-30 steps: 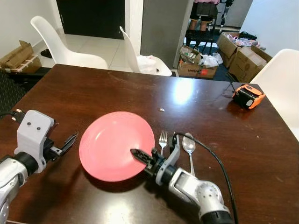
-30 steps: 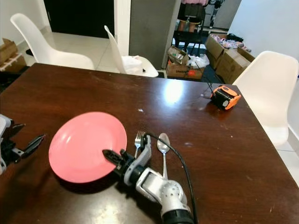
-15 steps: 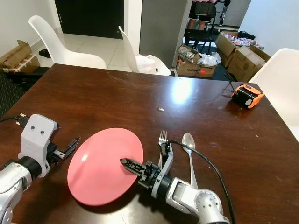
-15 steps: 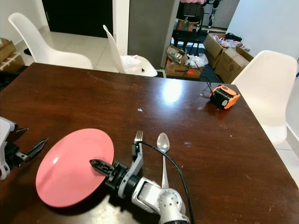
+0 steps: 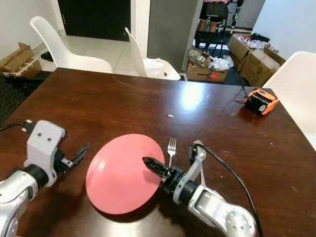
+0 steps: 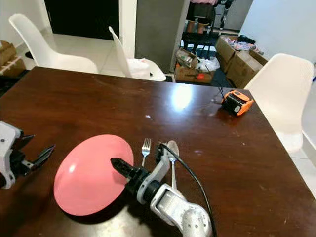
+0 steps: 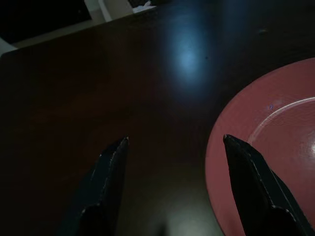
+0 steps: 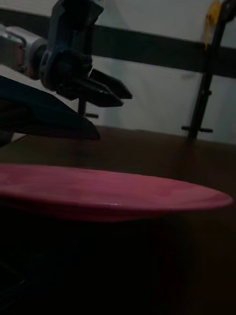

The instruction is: Setting the table

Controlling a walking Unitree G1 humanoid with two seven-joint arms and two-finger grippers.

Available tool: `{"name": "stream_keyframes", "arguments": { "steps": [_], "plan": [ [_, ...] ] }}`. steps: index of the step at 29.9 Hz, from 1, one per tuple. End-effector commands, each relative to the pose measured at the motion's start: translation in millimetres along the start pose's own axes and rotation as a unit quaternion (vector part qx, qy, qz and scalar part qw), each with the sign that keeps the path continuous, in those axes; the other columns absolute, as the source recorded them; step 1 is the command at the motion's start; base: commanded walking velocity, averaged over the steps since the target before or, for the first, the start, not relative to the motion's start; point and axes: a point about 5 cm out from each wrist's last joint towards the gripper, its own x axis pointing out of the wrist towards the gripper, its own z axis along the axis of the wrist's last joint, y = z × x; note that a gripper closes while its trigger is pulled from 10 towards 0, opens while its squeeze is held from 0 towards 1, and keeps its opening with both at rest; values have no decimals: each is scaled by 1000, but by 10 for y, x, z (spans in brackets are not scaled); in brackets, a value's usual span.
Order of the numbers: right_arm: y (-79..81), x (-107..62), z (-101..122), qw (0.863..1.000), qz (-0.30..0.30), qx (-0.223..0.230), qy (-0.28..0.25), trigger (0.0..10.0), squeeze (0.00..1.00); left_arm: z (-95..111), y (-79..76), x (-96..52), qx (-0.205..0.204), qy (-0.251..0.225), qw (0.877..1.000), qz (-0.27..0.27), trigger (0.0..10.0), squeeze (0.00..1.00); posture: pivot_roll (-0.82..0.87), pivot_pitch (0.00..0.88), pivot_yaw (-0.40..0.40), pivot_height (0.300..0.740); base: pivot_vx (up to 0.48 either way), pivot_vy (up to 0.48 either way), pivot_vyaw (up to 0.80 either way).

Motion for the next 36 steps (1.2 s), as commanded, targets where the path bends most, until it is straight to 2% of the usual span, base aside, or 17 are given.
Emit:
{"name": "stream_keyframes", "arguments": {
  "steps": [1,7,9,10,11,12,15,17,22,23,24,25,26,30,32,34,36],
  "plan": [
    [33,-140,-14,1000,-11,2,-7,10000,0,-63,-22,5,-4,8,1000,-4,10000,0,122,227,2,740,0,0,0],
    [11,-318,-44,999,-37,-26,1,10000,0,-70,-59,55,-8,4,1000,-9,10000,0,110,219,4,740,0,0,0],
    [-44,-386,16,995,-70,-70,-10,10000,0,-62,-77,88,-11,0,1000,-10,10000,0,104,216,8,740,0,0,0],
    [-44,-386,16,995,-70,-70,-10,10000,0,-62,-77,88,-11,0,1000,-10,10000,0,104,216,8,740,0,0,0],
    [-47,-412,92,991,-76,-107,-28,10000,0,-60,-83,98,-12,-1,1000,-11,10000,0,103,214,9,740,0,0,0],
    [-41,-413,129,992,-63,-104,-29,10000,0,-61,-83,102,-14,-2,1000,-11,10000,0,99,210,15,740,0,0,0],
    [-175,-375,113,991,-95,-88,-17,10000,0,-60,-103,117,-15,-3,1000,-11,10000,0,104,209,17,740,0,0,0],
    [-194,-370,99,992,-100,-82,-14,10000,0,-58,-107,120,-15,-4,1000,-12,10000,0,106,209,17,740,0,0,0],
    [-135,-411,216,987,-96,-121,-41,10000,0,-49,-105,129,-15,-6,1000,-11,10000,0,112,208,19,740,0,0,0],
    [-84,-428,294,982,-84,-155,-62,10000,0,-49,-101,130,-15,-7,1000,-11,10000,0,111,208,19,740,0,0,0],
    [63,-461,452,957,-61,-266,-101,10000,0,-48,-99,135,-16,-6,1000,-9,10000,0,109,211,22,740,0,0,0],
    [163,-471,518,930,-49,-345,-115,10000,0,-48,-97,140,-17,-6,1000,-8,10000,0,106,211,24,740,0,0,0],
    [163,-471,518,930,-49,-345,-115,10000,0,-48,-97,140,-17,-6,1000,-8,10000,0,106,211,24,740,0,0,0],
    [329,-425,625,872,-62,-458,-162,10000,0,-90,-117,178,-31,13,999,3,10000,0,103,208,34,740,0,0,0],
    [373,-391,641,870,-63,-453,-186,10000,0,-168,-143,204,-48,41,998,23,10000,0,102,205,42,740,0,0,0],
    [357,-331,630,864,-74,-453,-209,10000,0,-286,-217,230,-89,67,992,61,10000,0,99,203,49,740,0,0,0],
    [285,-264,606,855,-103,-444,-247,10000,0,-360,-402,230,-108,83,989,64,10000,0,96,198,55,740,0,0,0]
  ]
}}
